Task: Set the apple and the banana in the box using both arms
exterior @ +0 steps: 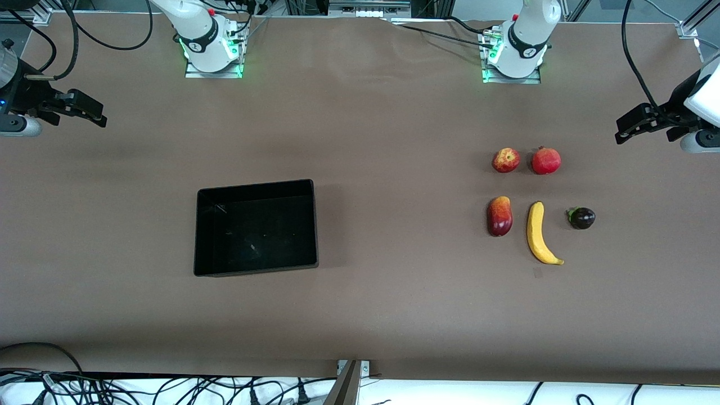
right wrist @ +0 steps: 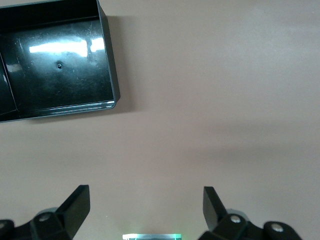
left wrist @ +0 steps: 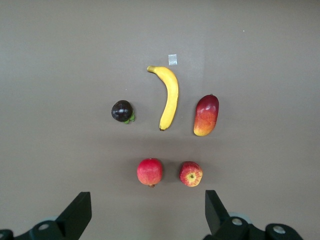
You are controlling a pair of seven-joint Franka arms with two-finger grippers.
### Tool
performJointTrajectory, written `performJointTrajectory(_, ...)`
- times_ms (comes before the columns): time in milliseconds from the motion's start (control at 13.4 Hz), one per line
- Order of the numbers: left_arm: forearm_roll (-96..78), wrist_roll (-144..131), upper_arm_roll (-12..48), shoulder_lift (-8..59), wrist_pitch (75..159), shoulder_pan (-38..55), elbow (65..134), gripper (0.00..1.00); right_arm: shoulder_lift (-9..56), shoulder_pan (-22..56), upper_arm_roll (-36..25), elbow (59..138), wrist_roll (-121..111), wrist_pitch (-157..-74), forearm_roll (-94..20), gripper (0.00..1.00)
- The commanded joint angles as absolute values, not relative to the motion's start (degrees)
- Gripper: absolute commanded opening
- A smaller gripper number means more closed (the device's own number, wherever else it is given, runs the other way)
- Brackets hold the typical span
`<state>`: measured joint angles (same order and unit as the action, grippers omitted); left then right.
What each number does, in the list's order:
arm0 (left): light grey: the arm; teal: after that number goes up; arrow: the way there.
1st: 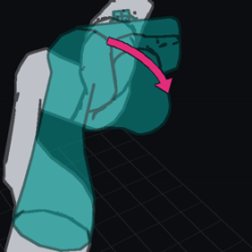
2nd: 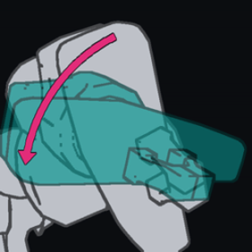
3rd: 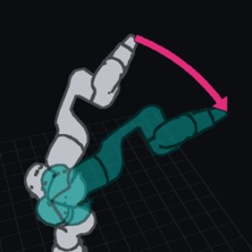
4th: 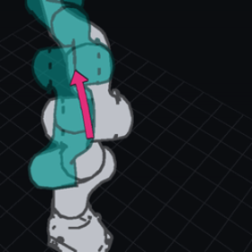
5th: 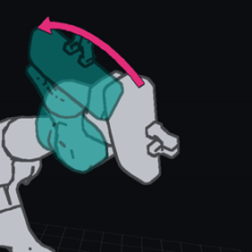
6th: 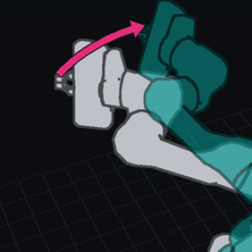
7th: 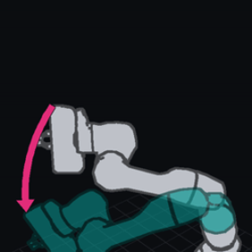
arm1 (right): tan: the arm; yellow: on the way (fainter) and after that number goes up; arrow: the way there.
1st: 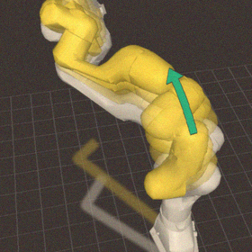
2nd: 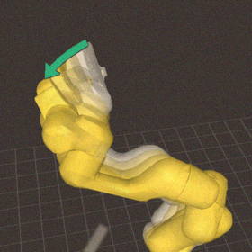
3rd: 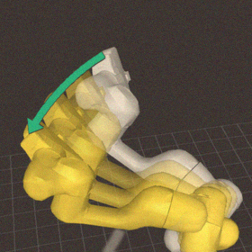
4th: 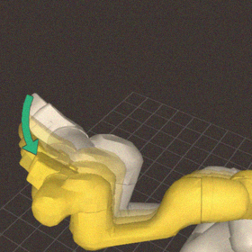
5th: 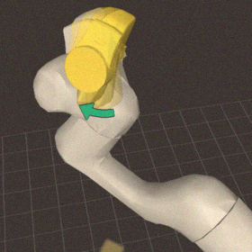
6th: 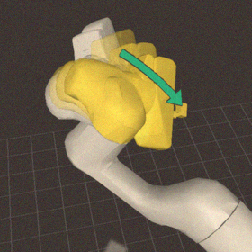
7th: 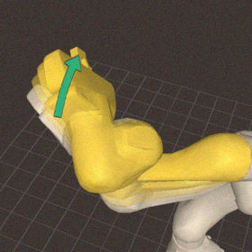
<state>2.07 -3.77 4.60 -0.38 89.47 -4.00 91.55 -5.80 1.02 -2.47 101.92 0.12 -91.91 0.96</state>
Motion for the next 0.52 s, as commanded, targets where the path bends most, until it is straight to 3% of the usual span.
performJointTrajectory(0, 1.2, -3.8, 4.7, -0.3, 90.5, -4.4, 91.2, 1.0, -5.5, 1.7, -2.9, 100.6, 0.2, -90.9, 1.6, 1.0)
performJointTrajectory(447, 1.2, -3.8, 4.7, -0.3, 90.5, -4.4, 91.2, 1.0, -3.7, 2.1, -1.8, 99.4, 0.6, -90.4, 1.4, 1.0)
